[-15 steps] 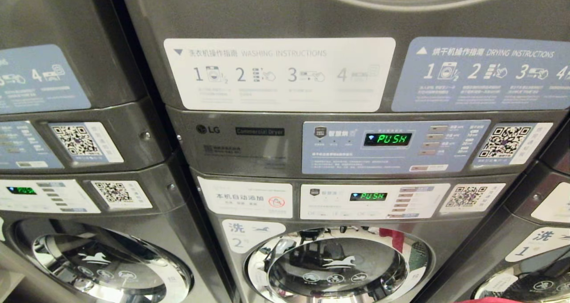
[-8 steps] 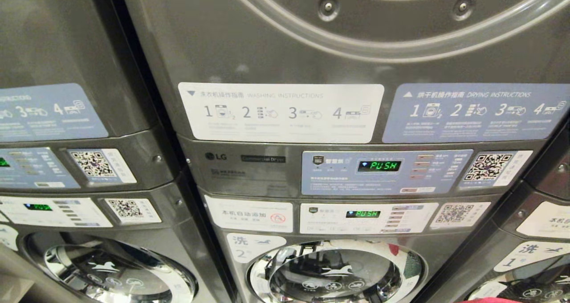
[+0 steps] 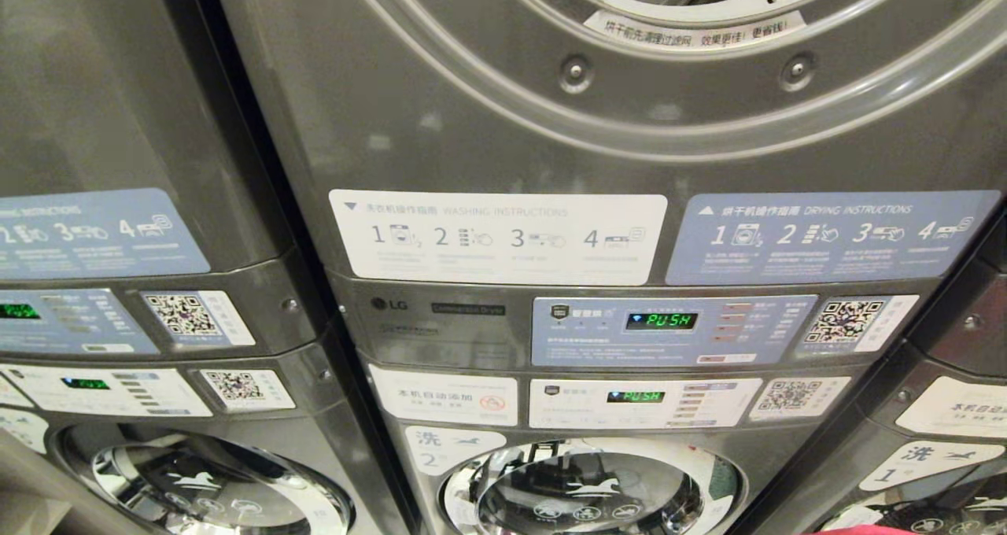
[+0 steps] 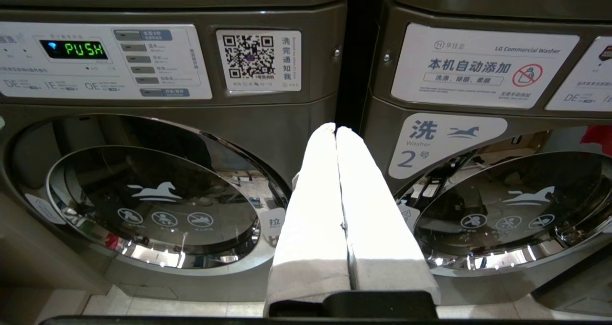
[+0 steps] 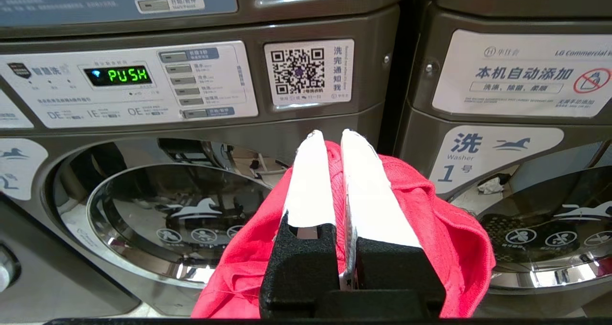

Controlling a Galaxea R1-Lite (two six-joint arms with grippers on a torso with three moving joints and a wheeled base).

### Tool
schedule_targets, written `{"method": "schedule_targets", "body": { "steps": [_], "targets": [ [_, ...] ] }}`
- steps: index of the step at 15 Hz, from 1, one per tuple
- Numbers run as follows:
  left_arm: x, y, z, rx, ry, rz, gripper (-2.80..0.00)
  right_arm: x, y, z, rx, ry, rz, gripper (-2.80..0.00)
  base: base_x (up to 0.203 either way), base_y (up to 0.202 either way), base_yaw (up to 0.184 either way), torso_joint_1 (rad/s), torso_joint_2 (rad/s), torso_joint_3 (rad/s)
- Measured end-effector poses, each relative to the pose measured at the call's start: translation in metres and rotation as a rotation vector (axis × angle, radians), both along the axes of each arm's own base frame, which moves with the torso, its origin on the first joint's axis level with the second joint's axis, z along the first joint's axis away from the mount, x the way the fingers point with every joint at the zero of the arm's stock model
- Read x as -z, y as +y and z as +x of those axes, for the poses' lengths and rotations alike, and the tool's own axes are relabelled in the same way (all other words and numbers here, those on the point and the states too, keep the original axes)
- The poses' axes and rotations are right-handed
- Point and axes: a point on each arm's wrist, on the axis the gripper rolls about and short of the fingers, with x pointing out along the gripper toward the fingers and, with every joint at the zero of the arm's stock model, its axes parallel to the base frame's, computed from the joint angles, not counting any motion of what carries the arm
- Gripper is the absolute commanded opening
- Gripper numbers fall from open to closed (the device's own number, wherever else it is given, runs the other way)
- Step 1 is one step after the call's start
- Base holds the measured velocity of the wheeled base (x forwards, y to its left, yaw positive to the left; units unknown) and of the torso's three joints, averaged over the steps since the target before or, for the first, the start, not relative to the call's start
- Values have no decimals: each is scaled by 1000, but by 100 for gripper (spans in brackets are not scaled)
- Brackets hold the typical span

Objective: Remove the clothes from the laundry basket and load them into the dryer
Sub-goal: Put the clothes in the dryer

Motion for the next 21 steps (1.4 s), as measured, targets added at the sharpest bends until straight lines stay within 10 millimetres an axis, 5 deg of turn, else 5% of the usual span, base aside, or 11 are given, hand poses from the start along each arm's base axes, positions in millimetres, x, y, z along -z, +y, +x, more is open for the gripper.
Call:
{"method": "schedule_targets", "body": {
  "steps": [21],
  "targets": [
    [0,0,0,0,0,0,-280,0,0,0,0,3,-15,-280,0,0,0,108,-215,-108]
  ]
}}
